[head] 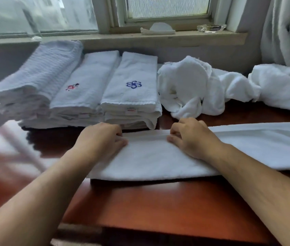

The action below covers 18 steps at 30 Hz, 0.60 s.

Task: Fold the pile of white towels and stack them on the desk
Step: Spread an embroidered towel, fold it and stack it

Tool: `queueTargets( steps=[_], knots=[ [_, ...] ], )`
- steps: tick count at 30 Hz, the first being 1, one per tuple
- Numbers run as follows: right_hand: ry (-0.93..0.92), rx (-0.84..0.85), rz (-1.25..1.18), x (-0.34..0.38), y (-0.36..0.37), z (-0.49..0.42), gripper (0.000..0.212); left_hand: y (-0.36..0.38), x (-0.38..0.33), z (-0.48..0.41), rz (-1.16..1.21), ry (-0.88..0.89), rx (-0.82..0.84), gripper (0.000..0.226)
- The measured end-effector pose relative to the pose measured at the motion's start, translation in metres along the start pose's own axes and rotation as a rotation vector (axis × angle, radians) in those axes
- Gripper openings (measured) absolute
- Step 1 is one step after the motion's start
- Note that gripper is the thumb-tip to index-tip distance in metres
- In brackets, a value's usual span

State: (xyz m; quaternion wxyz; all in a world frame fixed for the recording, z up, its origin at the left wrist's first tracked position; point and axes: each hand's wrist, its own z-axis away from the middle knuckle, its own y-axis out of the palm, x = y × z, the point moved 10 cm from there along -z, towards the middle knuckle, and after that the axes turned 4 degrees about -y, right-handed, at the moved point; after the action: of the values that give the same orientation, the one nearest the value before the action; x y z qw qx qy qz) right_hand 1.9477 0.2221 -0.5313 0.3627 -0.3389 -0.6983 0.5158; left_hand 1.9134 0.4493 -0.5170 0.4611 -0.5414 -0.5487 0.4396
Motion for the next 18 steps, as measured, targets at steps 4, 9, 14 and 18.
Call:
queueTargets(
  steps=[4,9,14,18],
  knots=[
    [0.086,-0.085,0.024,-0.027,-0.016,0.03,0.031,-0.009,-0.048,0.007,-0.025,0.16,-0.113,0.031],
    [0.318,-0.252,0.02,-0.107,-0.049,0.108,0.038,0.006,-0.148,-0.001,0.197,0.322,0.032,0.04],
    [0.679,-0.405,0.108,-0.199,-0.09,0.199,0.03,0.014,-0.269,-0.017,0.276,0.51,0.081,0.044],
    [0.829,-0.438,0.01,-0.235,-0.099,0.251,0.019,0.012,-0.35,-0.032,0.355,0.665,0.117,0.031]
  ],
)
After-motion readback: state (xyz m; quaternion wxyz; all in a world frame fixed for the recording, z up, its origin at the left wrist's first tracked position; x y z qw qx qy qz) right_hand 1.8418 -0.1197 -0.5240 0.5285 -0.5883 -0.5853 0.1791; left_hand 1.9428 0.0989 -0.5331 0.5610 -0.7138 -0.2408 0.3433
